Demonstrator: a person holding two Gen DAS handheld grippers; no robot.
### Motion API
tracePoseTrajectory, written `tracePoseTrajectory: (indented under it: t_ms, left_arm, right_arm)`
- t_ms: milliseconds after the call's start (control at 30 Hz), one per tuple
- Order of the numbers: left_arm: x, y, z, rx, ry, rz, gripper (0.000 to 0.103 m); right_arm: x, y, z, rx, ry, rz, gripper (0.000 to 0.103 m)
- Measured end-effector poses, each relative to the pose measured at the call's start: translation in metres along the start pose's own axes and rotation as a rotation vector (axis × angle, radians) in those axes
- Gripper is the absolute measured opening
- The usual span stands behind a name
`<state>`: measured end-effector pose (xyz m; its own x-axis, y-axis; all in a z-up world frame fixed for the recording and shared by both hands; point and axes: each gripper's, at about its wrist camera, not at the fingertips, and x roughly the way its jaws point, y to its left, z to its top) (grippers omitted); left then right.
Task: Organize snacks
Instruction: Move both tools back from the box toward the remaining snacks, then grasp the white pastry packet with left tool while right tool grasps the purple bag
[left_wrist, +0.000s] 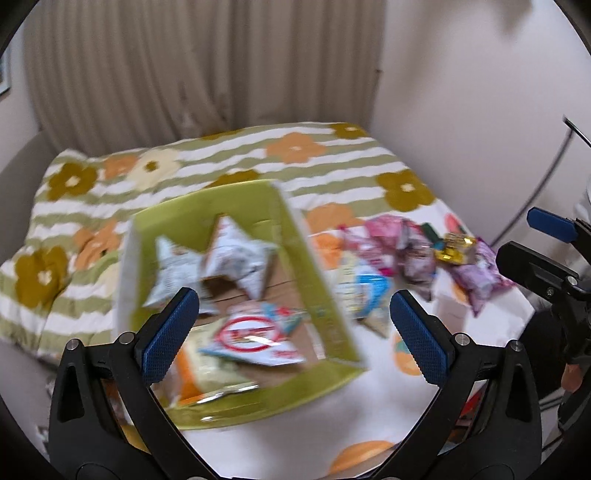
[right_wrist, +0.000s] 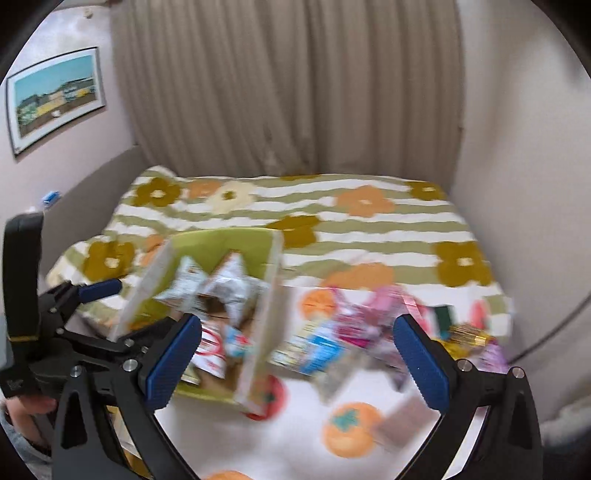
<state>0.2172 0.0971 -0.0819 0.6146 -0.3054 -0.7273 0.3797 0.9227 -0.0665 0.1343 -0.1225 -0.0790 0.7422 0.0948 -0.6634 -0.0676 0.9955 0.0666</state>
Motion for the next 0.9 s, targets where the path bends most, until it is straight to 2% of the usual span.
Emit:
tracePoseTrajectory:
  t_ms: [167,333,433,500,700,900]
  left_arm:
    - [0.025,-0.065,0.004,0.069,0.043,-0.086,0.102]
    - [0.062,-0.128,-0.005,0.101,0.111,-0.131,0.102]
    - [0.095,-0.167,-0.018,0.107,0.18,-0.154,0.102]
    - [0.115,-0.183,-0.027,0.114,0.219,-0.157,0.102]
    - [0.169,-0.223,-0.059,0.175,0.305,-0.151,0.102]
    - [0.206,-0.247,-0.082,0.244,0.314,-0.151,0.102]
  right_arm:
    - [-0.022,-0.068,-0.021,0.069,0.0,-0.079,0.103]
    - [-0.02,-0.141,-0.051,0.147,0.048,-0.097,0.103]
    - [-0.015,-0.177,-0.07,0.174,0.066,-0.118,0.103]
    - [-0.007,-0.201,-0.087,0.214,0.091,-0.103,0.103]
    - [0.03,-0.244,-0.136,0.35,0.167,-0.03,0.103]
    - [0.077,-0.258,-0.17,0.443,0.231,0.009,0.103]
